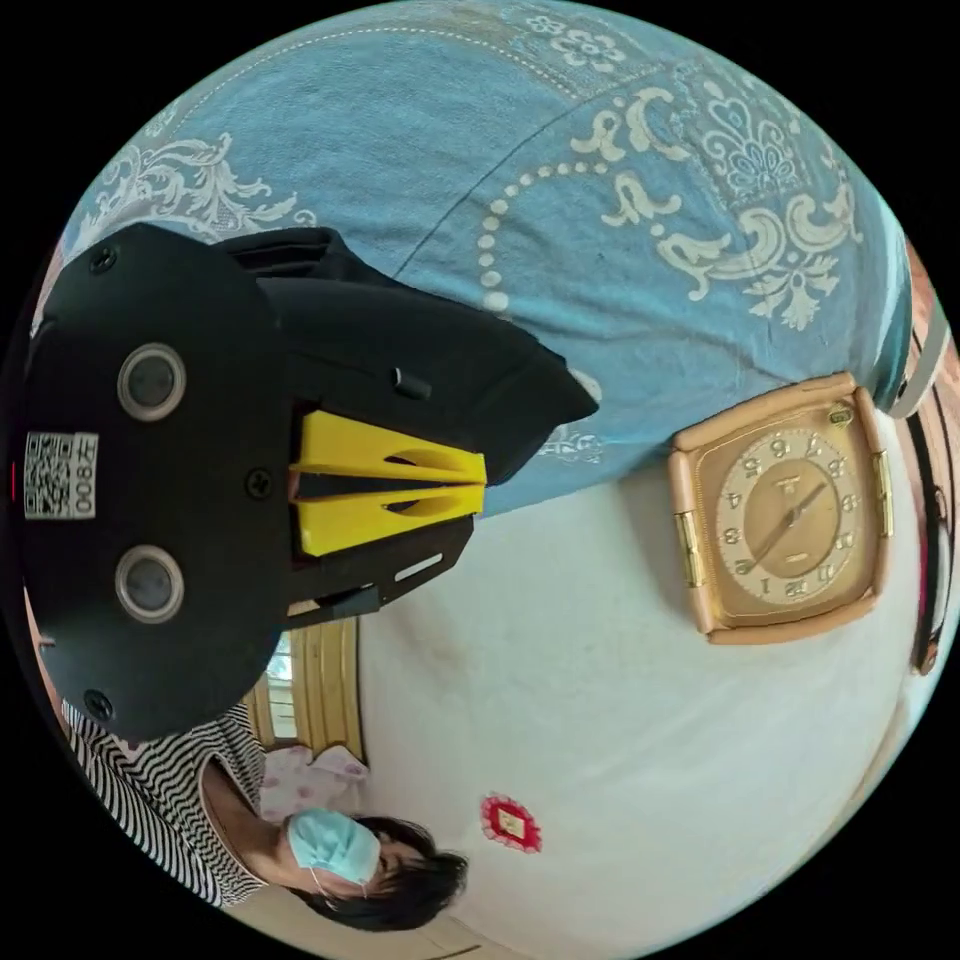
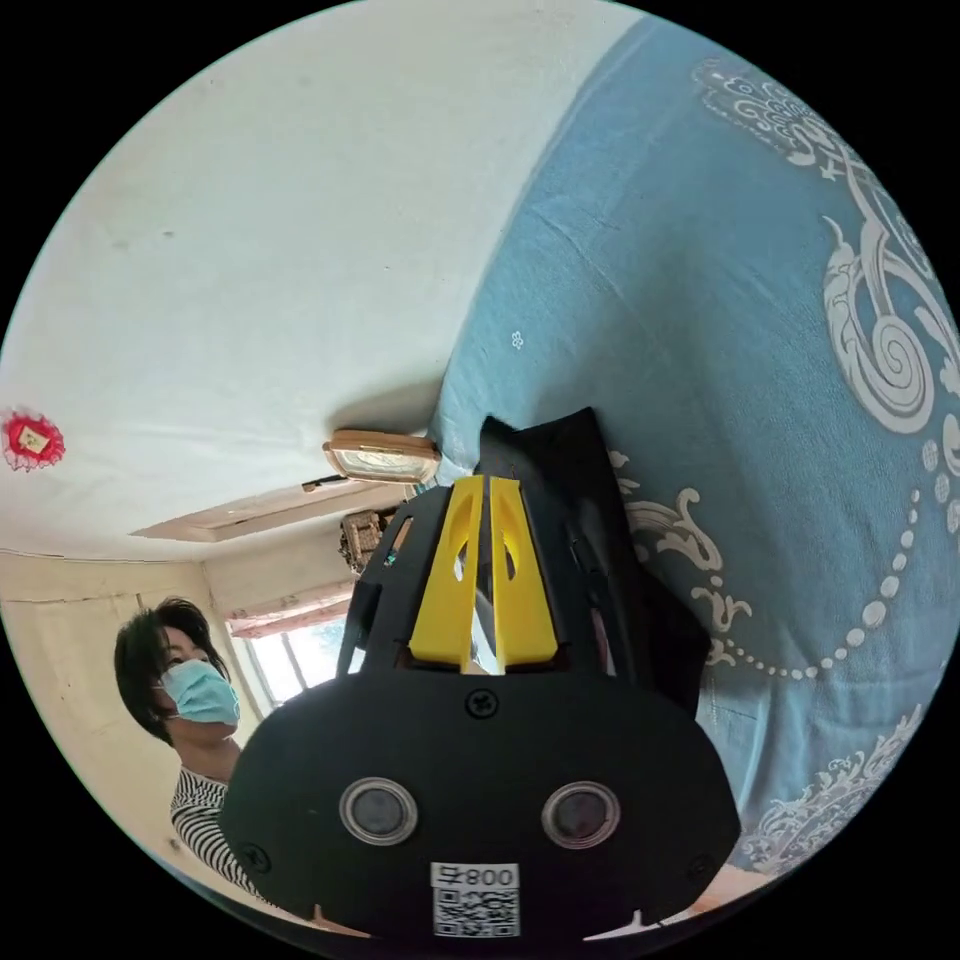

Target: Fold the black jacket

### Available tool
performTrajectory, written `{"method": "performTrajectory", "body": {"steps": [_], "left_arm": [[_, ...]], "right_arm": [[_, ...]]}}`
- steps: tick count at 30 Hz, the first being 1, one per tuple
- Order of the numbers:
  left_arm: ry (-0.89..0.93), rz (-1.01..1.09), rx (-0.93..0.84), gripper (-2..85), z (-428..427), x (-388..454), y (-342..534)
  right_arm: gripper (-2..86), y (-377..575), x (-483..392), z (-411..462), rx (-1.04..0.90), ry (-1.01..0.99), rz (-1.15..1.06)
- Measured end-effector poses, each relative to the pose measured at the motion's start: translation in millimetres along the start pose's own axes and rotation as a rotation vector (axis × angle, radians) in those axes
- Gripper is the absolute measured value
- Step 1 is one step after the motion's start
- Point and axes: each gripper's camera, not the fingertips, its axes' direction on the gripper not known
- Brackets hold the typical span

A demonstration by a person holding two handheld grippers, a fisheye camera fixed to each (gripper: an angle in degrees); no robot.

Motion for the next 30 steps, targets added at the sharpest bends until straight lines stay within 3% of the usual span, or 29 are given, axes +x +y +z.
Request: {"method": "performTrajectory", "body": {"steps": [3, 7, 9, 12, 16, 18, 20, 22, 24, 27, 30], "left_arm": [[-0.130, 0.142, -0.166, 0.2, 39, 33, -1], [-0.346, 0.324, -0.290, 0.2, 92, 70, -10], [-0.472, 0.379, -0.311, 0.2, 112, 79, -15], [-0.591, 0.433, -0.354, 0.1, 136, 84, -23], [-0.585, 0.400, -0.314, 0.1, 138, 83, -20], [-0.552, 0.359, -0.297, 0.2, 131, 84, -17], [-0.542, 0.371, -0.266, 0.2, 122, 93, -13], [-0.541, 0.445, -0.237, 0.2, 116, 109, -6], [-0.569, 0.449, -0.261, 0.2, 120, 107, -7], [-0.625, 0.440, -0.354, 0.2, 136, 86, -11], [-0.610, 0.428, -0.336, 0.3, 126, 86, -7]], "right_arm": [[0.4, 18, -70, 23, 0.027, 0.075, -0.121], [0.1, 32, -185, 132, -0.115, 0.470, -0.388], [0.0, 35, -226, 185, -0.143, 0.654, -0.523], [0.0, 31, -277, 267, -0.170, 0.967, -0.554], [-0.3, 53, -338, 336, -0.140, 1.302, -0.793], [-0.4, 53, -368, 339, -0.143, 1.314, -0.801], [-0.4, 50, -405, 321, -0.106, 1.206, -0.784], [-0.5, 52, -450, 291, -0.060, 0.966, -0.784], [-0.4, 45, -468, 287, -0.059, 0.901, -0.763], [-0.4, 15, -460, 317, -0.161, 1.003, -0.689], [-0.4, -5, -486, 321, -0.184, 0.973, -0.654]]}}
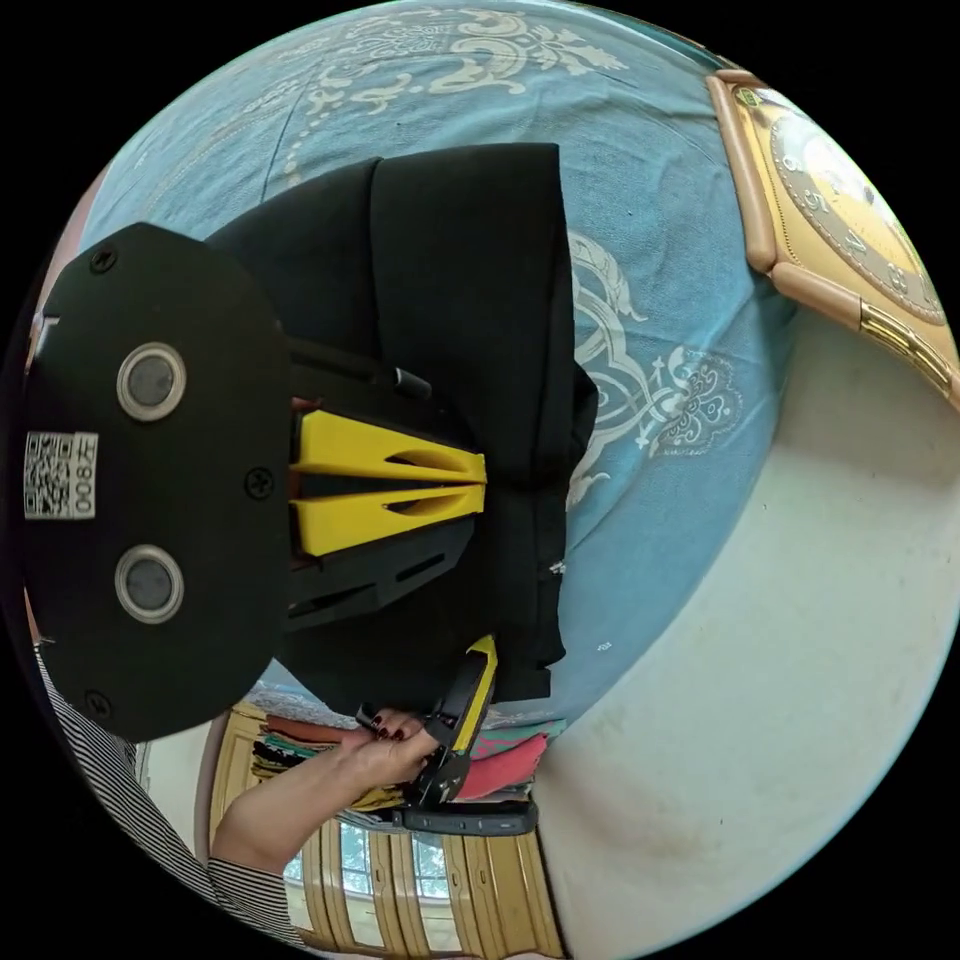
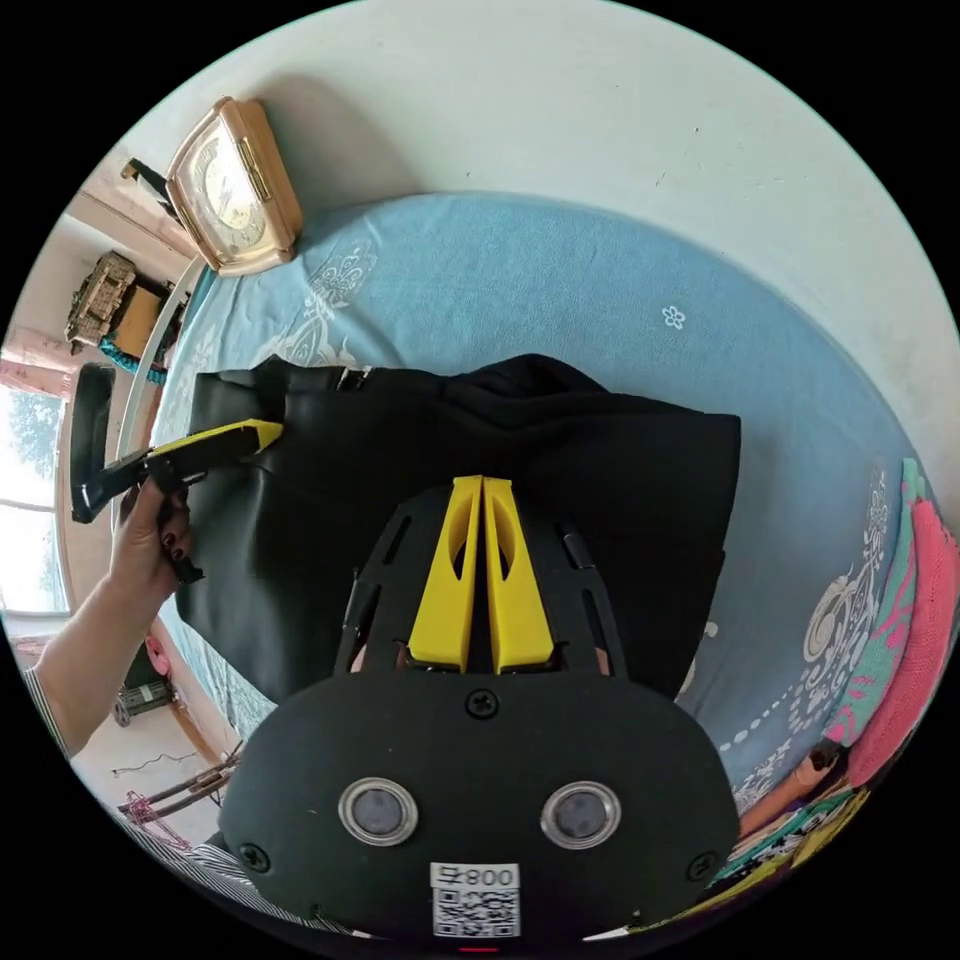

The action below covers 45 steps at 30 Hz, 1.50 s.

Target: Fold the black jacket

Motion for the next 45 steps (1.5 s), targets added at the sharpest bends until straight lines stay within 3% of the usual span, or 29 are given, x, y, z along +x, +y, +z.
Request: {"method": "performTrajectory", "body": {"steps": [5, 12, 16, 24, 36, 41, 45], "left_arm": [[0.082, -0.026, 0.128, 0.6, -41, -14, 58], [0.171, -0.373, 0.223, 3.5, -88, -73, 204], [0.202, -0.564, 0.159, 6.5, -79, -92, 270], [0.382, -0.831, 0.258, 10.3, -56, -112, 353], [0.639, -0.873, 0.434, 8.3, -33, -131, 393], [0.628, -0.794, 0.451, 6.7, -51, -107, 398], [0.508, -0.580, 0.419, 6.2, -82, -67, 379]], "right_arm": [[-0.3, -6, -18, -58, 0.074, 0.040, -0.025], [0.0, -16, -72, -119, 0.157, -0.111, -0.121], [-0.1, -62, -107, -100, 0.089, -0.114, -0.183], [-0.5, -116, -108, -75, -0.018, -0.068, -0.186], [-0.4, -107, -89, -118, 0.028, -0.175, -0.101], [-0.4, -119, -71, -61, -0.101, -0.177, -0.052], [0.0, -135, -66, -55, -0.159, -0.150, -0.076]]}}
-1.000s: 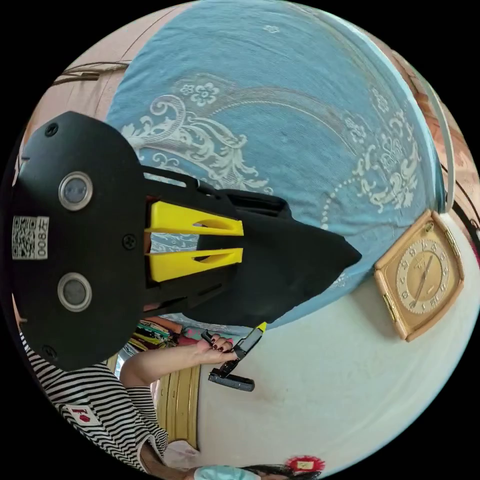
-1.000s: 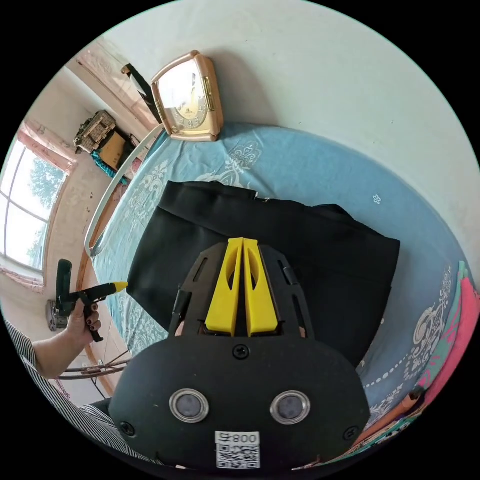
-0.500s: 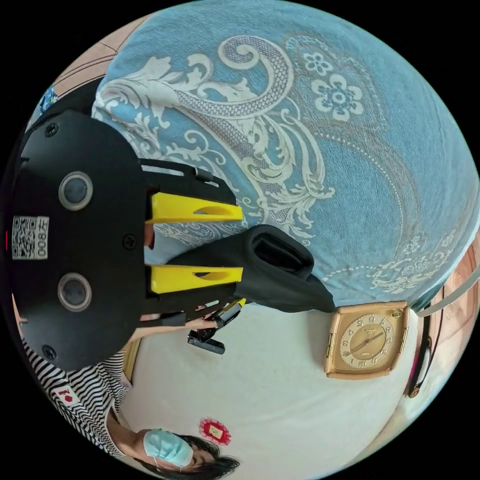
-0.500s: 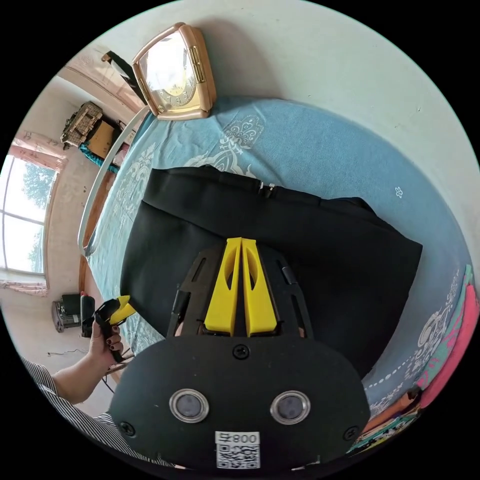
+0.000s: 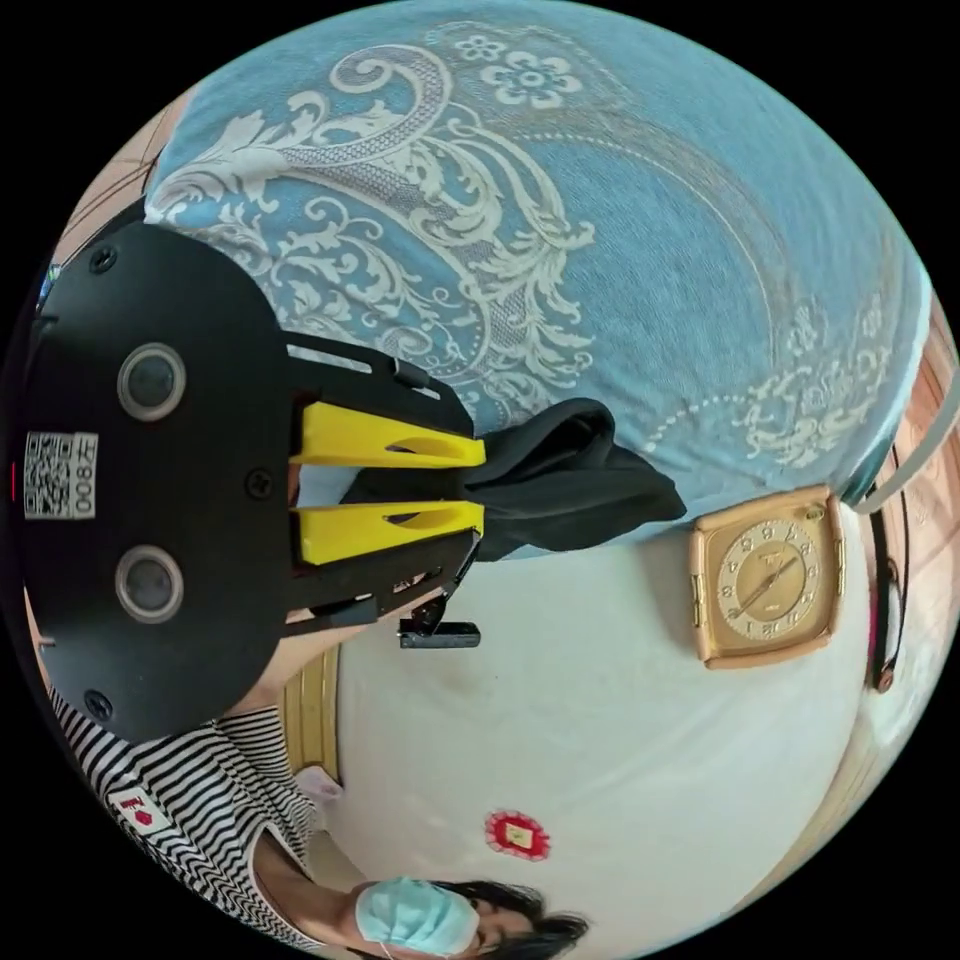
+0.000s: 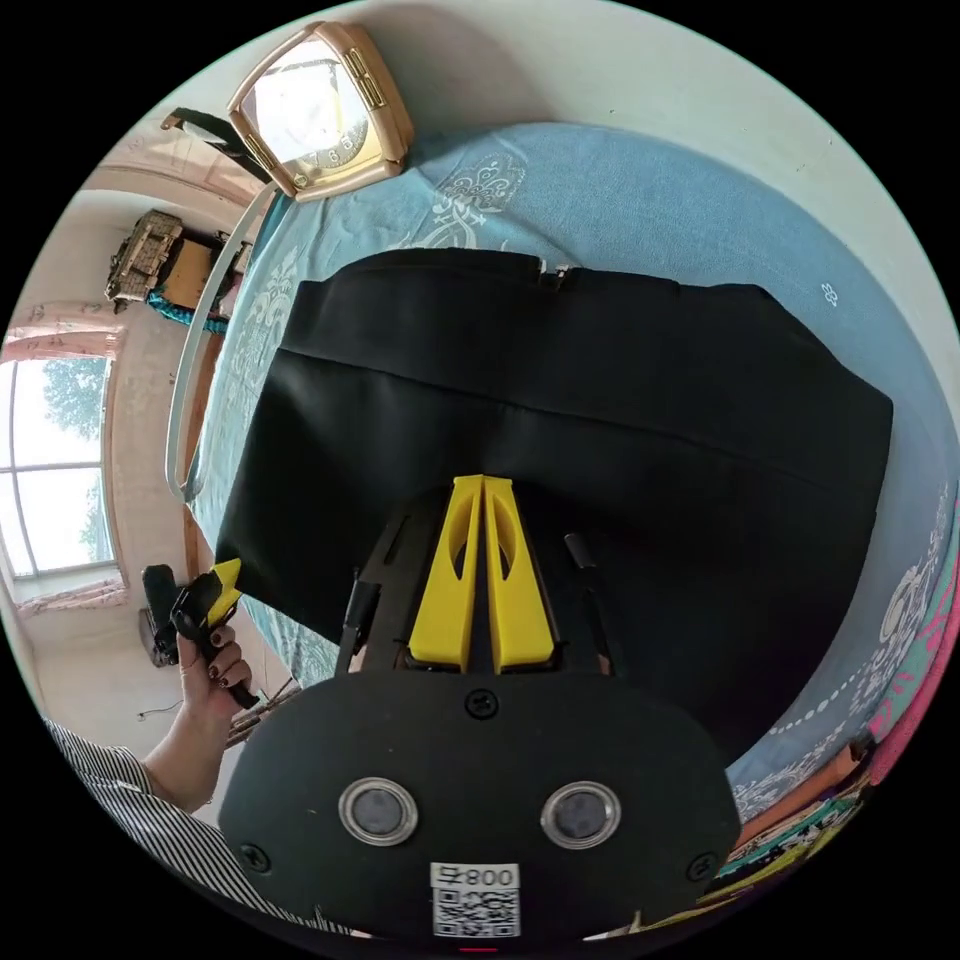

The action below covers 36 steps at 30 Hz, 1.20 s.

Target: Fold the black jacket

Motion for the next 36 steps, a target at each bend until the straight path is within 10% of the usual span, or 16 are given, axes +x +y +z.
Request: {"method": "performTrajectory", "body": {"steps": [20, 36], "left_arm": [[-0.331, 0.624, -0.217, 5.0, 69, 209, 81], [-0.390, 1.006, -0.336, 3.6, 147, 392, 166]], "right_arm": [[13.0, -69, -74, 61, -0.181, -0.127, -0.235], [4.4, 68, 86, 39, -0.053, -0.245, -0.262]]}}
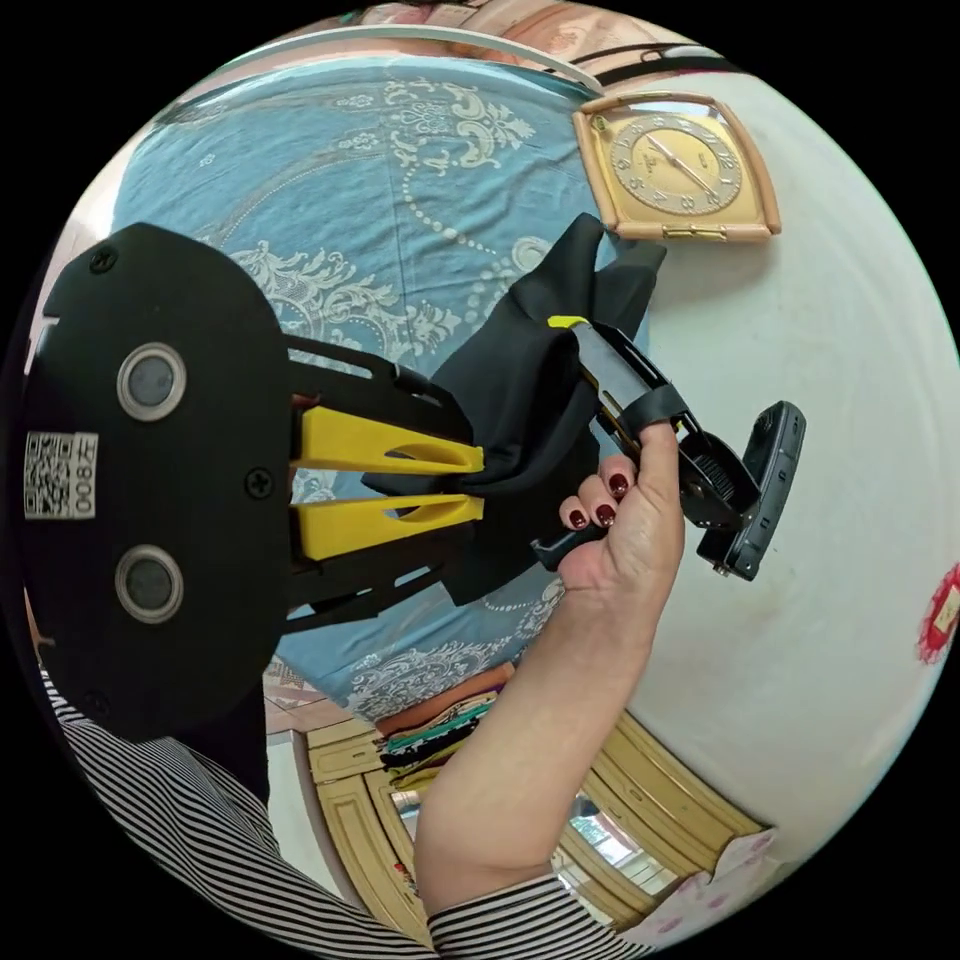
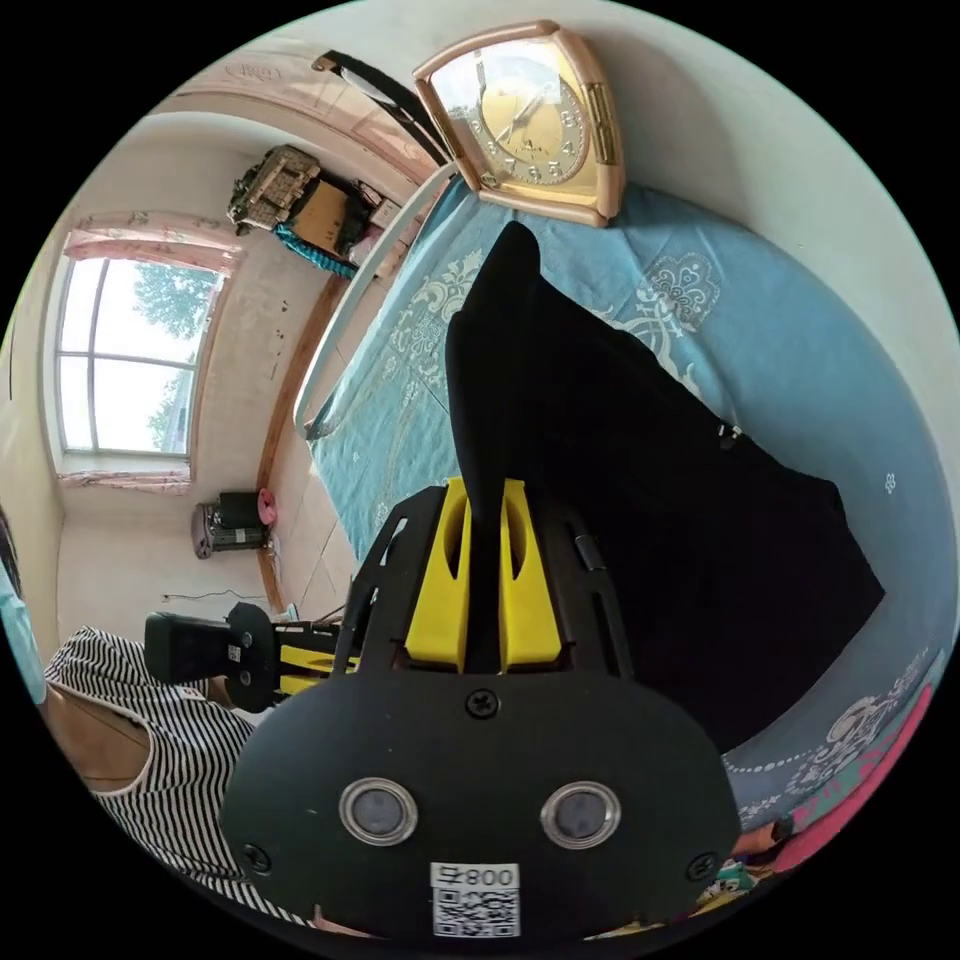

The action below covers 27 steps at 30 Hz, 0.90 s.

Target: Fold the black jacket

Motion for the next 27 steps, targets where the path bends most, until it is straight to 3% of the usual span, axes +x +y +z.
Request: {"method": "performTrajectory", "body": {"steps": [9, 18, 23, 27], "left_arm": [[0.134, 0.283, -0.082, 3.6, 58, 117, -98], [0.189, 0.412, -0.371, 3.6, 179, 200, -160], [0.101, 0.450, -0.503, 3.8, 225, 221, -173], [0.119, 0.430, -0.531, 4.3, 242, 226, -188]], "right_arm": [[2.5, 232, 173, -62, 0.297, -0.202, 0.210], [1.6, 439, 348, 4, 0.342, -0.307, 0.561], [0.8, 525, 359, 10, 0.420, -0.235, 0.660], [0.2, 554, 299, 14, 0.503, -0.209, 0.526]]}}
